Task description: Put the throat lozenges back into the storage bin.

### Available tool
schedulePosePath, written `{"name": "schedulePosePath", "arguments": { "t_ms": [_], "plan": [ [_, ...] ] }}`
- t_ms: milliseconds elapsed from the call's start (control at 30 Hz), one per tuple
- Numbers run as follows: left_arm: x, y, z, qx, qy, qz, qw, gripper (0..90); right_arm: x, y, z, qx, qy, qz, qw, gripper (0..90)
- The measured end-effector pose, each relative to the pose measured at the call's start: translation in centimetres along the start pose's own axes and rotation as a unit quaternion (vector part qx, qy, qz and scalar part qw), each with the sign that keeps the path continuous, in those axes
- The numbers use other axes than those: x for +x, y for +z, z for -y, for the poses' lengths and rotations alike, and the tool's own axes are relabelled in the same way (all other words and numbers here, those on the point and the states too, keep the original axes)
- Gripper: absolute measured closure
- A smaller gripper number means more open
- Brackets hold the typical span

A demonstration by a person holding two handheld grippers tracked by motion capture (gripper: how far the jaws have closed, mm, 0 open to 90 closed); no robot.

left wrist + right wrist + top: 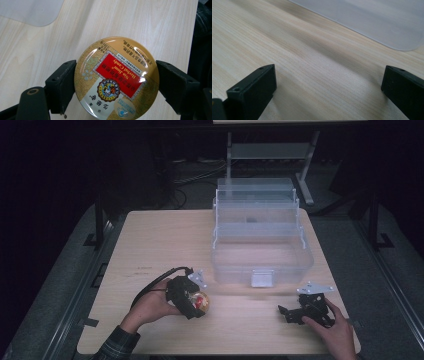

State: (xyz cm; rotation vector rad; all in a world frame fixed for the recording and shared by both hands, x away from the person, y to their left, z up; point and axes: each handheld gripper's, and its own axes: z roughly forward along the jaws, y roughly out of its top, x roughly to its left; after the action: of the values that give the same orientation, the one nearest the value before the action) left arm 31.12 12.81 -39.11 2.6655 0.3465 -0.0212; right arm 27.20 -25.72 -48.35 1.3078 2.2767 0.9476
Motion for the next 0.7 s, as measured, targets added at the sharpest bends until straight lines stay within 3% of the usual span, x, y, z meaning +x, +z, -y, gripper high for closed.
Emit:
{"name": "schedulePosePath", "arguments": {
  "t_ms": [700],
  "plan": [
    [0.6, -1.1, -2.5, -0.005, 0.015, 0.001, 0.9999, 19.6, 0.0, 0.0, 0.0, 0.000, 0.000, -0.001, 1.0000, 0.0]
  ]
}}
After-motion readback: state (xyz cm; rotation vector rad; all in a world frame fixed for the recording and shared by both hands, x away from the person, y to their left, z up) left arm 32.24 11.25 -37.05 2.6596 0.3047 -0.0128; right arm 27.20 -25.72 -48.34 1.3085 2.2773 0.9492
